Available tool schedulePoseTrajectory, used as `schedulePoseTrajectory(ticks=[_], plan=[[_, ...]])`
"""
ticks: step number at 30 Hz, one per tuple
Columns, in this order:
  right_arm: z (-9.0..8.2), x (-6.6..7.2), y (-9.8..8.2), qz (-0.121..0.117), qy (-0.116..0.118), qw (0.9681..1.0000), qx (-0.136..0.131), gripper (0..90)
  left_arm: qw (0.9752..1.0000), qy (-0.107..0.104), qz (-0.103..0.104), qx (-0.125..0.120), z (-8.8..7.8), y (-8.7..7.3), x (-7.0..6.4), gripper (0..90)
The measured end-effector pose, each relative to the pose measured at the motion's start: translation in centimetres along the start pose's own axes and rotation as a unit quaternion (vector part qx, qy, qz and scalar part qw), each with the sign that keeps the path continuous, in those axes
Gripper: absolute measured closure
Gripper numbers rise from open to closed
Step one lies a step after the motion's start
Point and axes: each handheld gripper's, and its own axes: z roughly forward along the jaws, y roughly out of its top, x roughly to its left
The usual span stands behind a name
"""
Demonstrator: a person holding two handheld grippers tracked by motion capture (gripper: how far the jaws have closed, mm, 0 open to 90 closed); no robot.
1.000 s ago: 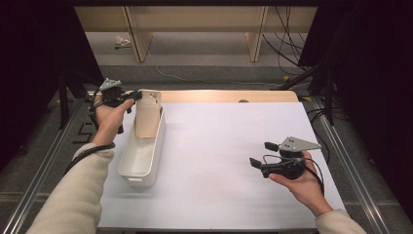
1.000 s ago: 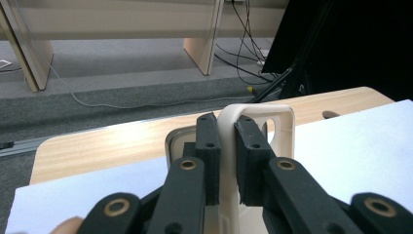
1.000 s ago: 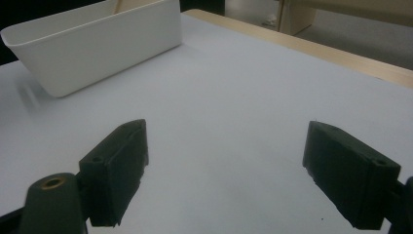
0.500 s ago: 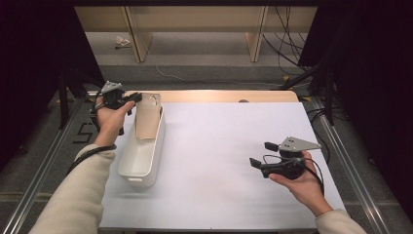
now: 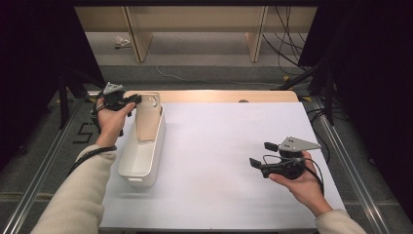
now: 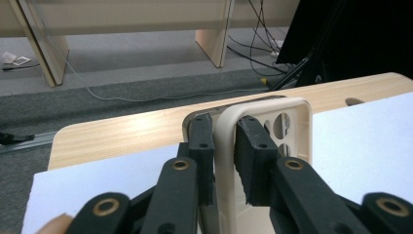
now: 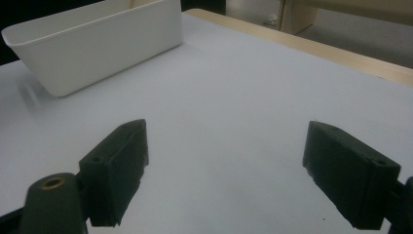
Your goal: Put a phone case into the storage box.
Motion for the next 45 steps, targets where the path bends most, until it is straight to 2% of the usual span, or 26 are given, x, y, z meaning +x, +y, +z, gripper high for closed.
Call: schedulePoseTrajectory(ticks=[16, 21, 26, 32, 37, 41, 45], plan=[[0.0, 0.0, 0.0, 0.000, 0.001, 1.0000, 0.001, 17.6, 0.9985, 0.041, 0.023, 0.030, -0.1, 0.3, 0.2, 55.3], [0.0, 0.0, 0.0, 0.000, 0.001, 1.0000, 0.001, 17.7, 0.9981, 0.042, 0.022, 0.039, 0.0, 0.3, 0.1, 46.6], [0.0, 0.0, 0.0, 0.000, 0.000, 1.0000, 0.000, 17.7, 0.9980, 0.048, 0.017, 0.037, -0.2, 0.4, 0.1, 39.9], [0.0, 0.0, 0.0, -0.001, -0.001, 1.0000, 0.001, 17.7, 0.9980, 0.044, 0.014, 0.044, -0.7, 0.6, -0.3, 30.9], [0.0, 0.0, 0.0, 0.000, -0.001, 1.0000, 0.001, 17.6, 0.9982, 0.031, 0.021, 0.047, -1.3, 0.9, -0.9, 23.5], [0.0, 0.0, 0.0, 0.000, -0.002, 1.0000, 0.000, 17.5, 0.9984, 0.019, 0.020, 0.049, -1.9, 0.8, -1.5, 15.7], [0.0, 0.0, 0.1, 0.000, -0.002, 1.0000, 0.000, 17.4, 0.9990, 0.009, 0.018, 0.041, -2.8, 0.6, -2.1, 12.1]])
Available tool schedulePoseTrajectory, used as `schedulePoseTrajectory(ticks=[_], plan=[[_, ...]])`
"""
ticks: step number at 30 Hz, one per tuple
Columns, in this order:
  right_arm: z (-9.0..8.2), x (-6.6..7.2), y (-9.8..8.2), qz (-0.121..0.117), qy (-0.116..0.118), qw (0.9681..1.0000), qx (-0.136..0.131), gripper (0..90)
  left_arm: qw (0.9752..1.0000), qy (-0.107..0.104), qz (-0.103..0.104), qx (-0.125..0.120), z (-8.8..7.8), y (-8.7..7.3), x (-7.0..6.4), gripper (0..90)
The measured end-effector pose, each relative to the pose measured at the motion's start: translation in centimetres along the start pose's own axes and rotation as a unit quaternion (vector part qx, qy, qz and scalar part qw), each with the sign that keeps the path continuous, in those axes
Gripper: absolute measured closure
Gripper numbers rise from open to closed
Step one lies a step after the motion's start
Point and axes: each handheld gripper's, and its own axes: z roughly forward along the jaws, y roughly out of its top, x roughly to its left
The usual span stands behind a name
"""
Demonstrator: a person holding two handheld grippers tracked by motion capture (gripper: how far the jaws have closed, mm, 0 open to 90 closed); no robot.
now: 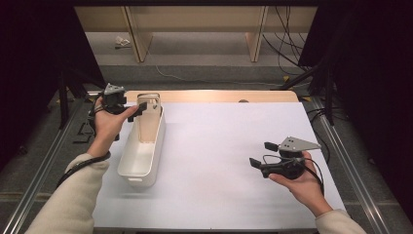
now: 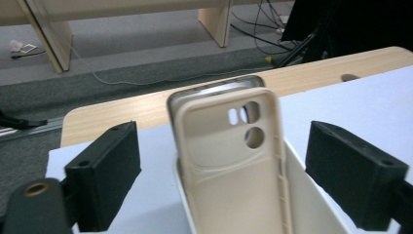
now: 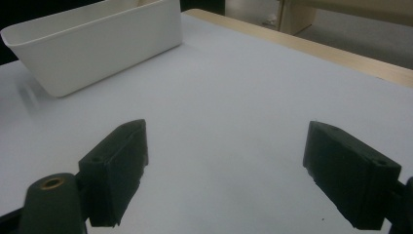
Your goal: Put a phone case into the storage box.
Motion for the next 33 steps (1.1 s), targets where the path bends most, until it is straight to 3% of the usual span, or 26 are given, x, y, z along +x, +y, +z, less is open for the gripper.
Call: schedulePoseTrajectory(ticks=[5, 13, 24, 33], plan=[[0.0, 0.0, 0.0, 0.001, 0.000, 1.0000, 0.000, 17.2, 0.9996, -0.025, 0.013, -0.008, -1.6, -0.8, -1.4, 7.9], [0.0, 0.0, 0.0, 0.001, 0.000, 1.0000, 0.000, 17.1, 0.9983, -0.046, 0.035, -0.011, -3.8, -2.1, -3.0, 3.0], [0.0, 0.0, 0.0, 0.003, -0.001, 1.0000, -0.001, 17.0, 0.9969, -0.065, 0.043, -0.008, -5.1, -3.7, -4.3, 1.3], [0.0, -0.1, 0.0, 0.003, -0.001, 1.0000, 0.000, 17.0, 0.9950, -0.082, 0.054, -0.020, -6.2, -4.6, -5.6, 0.6]])
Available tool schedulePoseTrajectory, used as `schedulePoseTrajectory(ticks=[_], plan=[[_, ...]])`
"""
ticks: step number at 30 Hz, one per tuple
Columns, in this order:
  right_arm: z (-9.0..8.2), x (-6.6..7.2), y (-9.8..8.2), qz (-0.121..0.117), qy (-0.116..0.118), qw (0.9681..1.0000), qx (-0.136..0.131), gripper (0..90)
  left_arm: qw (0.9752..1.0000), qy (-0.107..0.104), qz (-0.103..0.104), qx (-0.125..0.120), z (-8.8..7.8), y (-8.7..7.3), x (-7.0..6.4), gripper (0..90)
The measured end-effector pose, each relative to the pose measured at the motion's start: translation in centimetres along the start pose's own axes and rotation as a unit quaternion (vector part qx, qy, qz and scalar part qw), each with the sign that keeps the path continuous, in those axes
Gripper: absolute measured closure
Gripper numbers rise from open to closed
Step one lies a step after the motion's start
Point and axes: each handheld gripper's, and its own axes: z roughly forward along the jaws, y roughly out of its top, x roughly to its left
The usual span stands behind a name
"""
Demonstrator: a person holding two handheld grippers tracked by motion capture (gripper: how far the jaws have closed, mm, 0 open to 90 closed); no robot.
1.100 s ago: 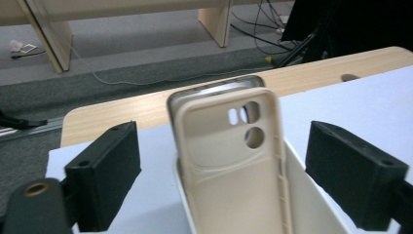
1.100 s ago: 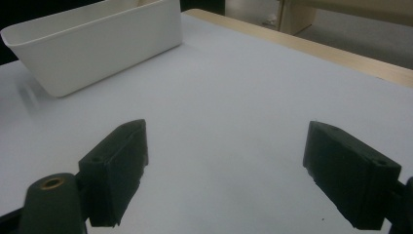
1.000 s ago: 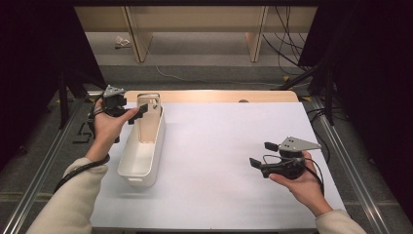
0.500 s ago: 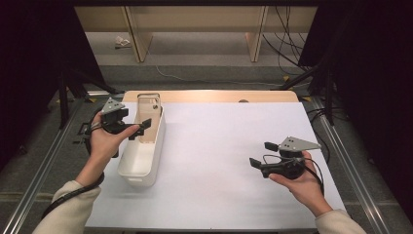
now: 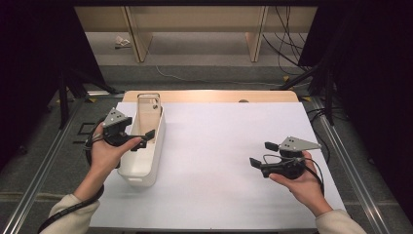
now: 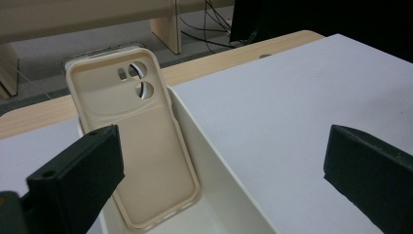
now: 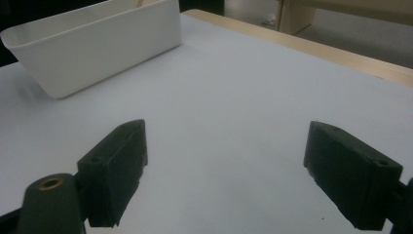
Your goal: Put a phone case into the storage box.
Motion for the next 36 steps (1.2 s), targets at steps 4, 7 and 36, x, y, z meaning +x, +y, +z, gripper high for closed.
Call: schedulePoseTrajectory(ticks=[4, 7, 36], plan=[[0.0, 0.0, 0.0, 0.000, 0.000, 1.0000, 0.000, 17.0, 1.0000, -0.006, 0.001, -0.004, -0.3, -0.3, -0.5, 0.6], [0.0, 0.0, 0.0, 0.000, 0.000, 1.0000, 0.000, 17.0, 0.9999, -0.009, 0.003, -0.004, -0.5, -0.6, -0.9, 0.6], [-0.1, -0.1, 0.0, 0.001, 0.000, 1.0000, -0.001, 16.9, 0.9987, -0.045, 0.025, -0.006, -2.3, -4.7, -4.1, 3.1]])
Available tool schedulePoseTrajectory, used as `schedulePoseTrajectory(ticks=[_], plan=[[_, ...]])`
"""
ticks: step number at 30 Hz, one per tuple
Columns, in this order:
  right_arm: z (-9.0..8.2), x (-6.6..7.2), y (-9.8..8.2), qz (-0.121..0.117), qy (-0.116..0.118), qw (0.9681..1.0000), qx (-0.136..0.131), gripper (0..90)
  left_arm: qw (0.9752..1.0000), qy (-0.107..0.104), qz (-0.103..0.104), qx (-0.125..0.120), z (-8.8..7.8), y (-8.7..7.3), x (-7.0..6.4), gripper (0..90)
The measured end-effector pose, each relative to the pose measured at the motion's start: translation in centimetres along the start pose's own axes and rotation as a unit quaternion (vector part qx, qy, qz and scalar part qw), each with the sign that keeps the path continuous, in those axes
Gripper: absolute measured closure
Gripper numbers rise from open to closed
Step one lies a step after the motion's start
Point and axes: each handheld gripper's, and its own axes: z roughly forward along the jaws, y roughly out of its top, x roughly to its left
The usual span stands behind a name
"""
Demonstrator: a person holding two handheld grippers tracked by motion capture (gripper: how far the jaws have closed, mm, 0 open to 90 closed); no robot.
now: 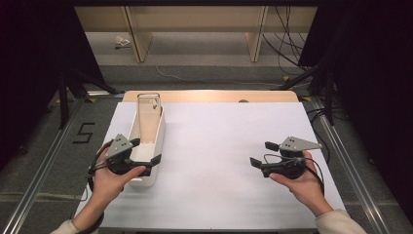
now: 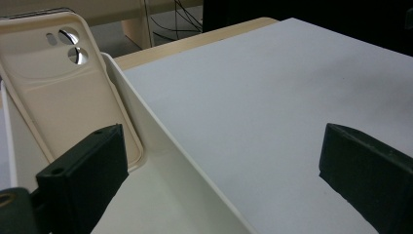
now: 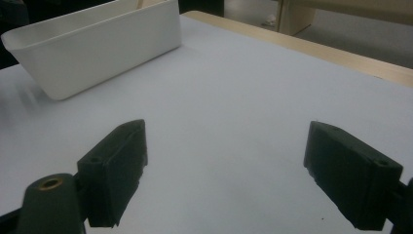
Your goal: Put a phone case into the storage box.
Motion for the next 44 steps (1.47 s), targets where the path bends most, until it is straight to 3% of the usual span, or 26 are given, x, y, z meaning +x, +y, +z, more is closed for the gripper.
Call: schedulePoseTrajectory(ticks=[25, 44], plan=[[0.0, -0.1, -0.1, 0.002, 0.000, 1.0000, -0.001, 16.9, 0.9999, 0.000, 0.009, 0.006, -1.0, -2.3, -0.6, 3.0], [0.1, -0.1, -0.1, 0.004, -0.002, 1.0000, -0.002, 16.4, 0.9996, 0.001, 0.022, 0.016, -0.7, -2.6, -0.9, 3.0]])
